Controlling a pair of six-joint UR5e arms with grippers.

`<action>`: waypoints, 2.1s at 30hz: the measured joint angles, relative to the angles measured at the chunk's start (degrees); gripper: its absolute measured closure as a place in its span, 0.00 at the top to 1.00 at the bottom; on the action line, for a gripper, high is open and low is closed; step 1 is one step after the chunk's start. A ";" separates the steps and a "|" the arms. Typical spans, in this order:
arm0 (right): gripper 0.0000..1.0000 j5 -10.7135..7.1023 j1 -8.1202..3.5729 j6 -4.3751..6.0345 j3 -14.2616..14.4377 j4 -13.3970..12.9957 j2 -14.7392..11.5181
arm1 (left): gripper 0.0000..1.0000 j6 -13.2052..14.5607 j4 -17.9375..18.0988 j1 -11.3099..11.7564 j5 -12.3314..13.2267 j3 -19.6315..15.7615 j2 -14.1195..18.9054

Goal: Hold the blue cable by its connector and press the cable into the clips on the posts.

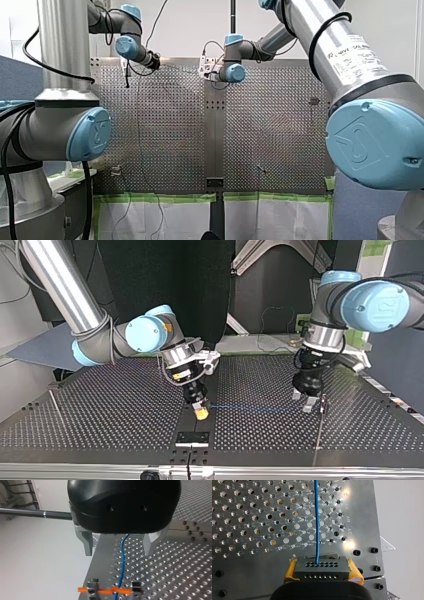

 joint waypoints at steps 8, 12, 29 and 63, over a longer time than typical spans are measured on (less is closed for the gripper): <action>0.00 0.00 -0.02 0.00 0.00 -0.01 0.01 | 1.00 0.99 0.75 -1.04 -1.12 0.77 -2.56; 0.00 0.00 -0.03 0.00 0.01 0.00 0.01 | 1.00 1.62 1.43 -1.68 -2.43 1.77 -4.43; 0.00 0.00 -0.07 0.00 0.00 0.00 0.05 | 1.00 -0.89 6.24 -3.02 -6.13 3.89 -7.10; 0.00 0.00 -0.20 0.00 0.02 0.09 0.05 | 0.00 5.22 4.52 -3.98 -9.79 4.23 -7.02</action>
